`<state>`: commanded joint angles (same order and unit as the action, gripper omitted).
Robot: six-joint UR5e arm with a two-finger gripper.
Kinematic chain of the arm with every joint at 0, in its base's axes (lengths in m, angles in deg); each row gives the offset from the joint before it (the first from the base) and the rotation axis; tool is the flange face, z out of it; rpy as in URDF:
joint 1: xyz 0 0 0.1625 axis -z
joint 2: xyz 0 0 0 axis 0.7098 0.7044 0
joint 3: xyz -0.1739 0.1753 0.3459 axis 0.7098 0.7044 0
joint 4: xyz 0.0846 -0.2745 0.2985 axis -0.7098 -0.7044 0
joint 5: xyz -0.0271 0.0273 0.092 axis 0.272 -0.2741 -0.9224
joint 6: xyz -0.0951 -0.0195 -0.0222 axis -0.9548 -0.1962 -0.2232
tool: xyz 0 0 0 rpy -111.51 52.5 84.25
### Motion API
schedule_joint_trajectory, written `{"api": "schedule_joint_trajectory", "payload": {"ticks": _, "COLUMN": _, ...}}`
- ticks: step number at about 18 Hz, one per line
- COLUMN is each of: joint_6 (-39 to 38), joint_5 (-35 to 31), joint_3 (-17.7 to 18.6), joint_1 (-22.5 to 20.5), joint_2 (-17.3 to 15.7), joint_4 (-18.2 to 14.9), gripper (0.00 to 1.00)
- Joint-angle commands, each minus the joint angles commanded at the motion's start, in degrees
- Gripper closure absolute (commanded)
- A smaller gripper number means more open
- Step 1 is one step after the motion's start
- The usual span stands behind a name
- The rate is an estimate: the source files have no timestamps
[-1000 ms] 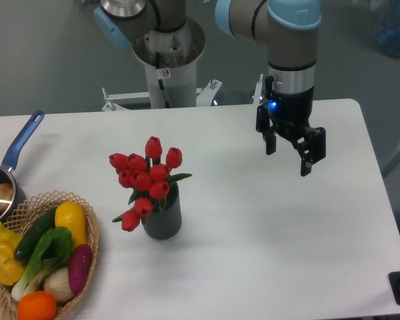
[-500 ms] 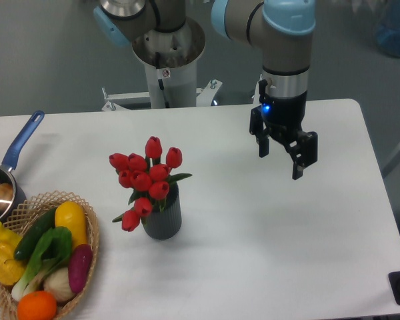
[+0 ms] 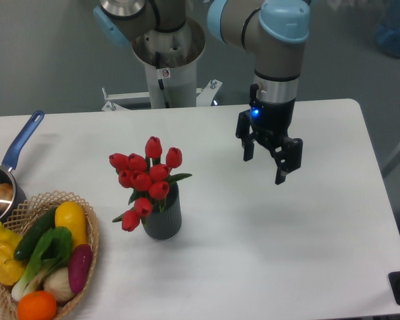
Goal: Pick up the flowers from the vase
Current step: 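Move the open gripper toward the red tulips in the grey vase, then lower the gripper around the tulip stems above the vase rim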
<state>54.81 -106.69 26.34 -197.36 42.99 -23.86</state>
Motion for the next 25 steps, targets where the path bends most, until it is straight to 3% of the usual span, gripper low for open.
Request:
{"api": "schedule_joint_trajectory", "payload": {"ticks": 9, "joint_6": -0.09, "joint_5": 0.0, "joint_3": 0.88, "joint_1": 4.74, "joint_2": 0.44, "joint_4": -0.09, "gripper": 0.0}}
{"api": "schedule_joint_trajectory", "payload": {"ticks": 14, "joint_6": -5.0, "joint_5": 0.18, "joint_3": 1.5, "joint_1": 7.47, "joint_2": 0.62, "joint_4": -0.18, "gripper": 0.0}}
{"api": "schedule_joint_trajectory", "payload": {"ticks": 18, "joint_6": -7.29, "joint_5": 7.54, "joint_3": 1.5, "joint_1": 7.83, "joint_2": 1.4, "joint_4": -0.88, "gripper": 0.0}}
{"api": "schedule_joint_trajectory", "payload": {"ticks": 20, "joint_6": -7.38, "joint_5": 7.91, "joint_3": 2.28, "joint_1": 7.74, "joint_2": 1.5, "joint_4": -1.05, "gripper": 0.0}}
{"api": "schedule_joint_trajectory", "payload": {"ticks": 25, "joint_6": -7.38, "joint_5": 9.83, "joint_3": 2.55, "joint_1": 7.48, "joint_2": 1.5, "joint_4": -6.58, "gripper": 0.0}}
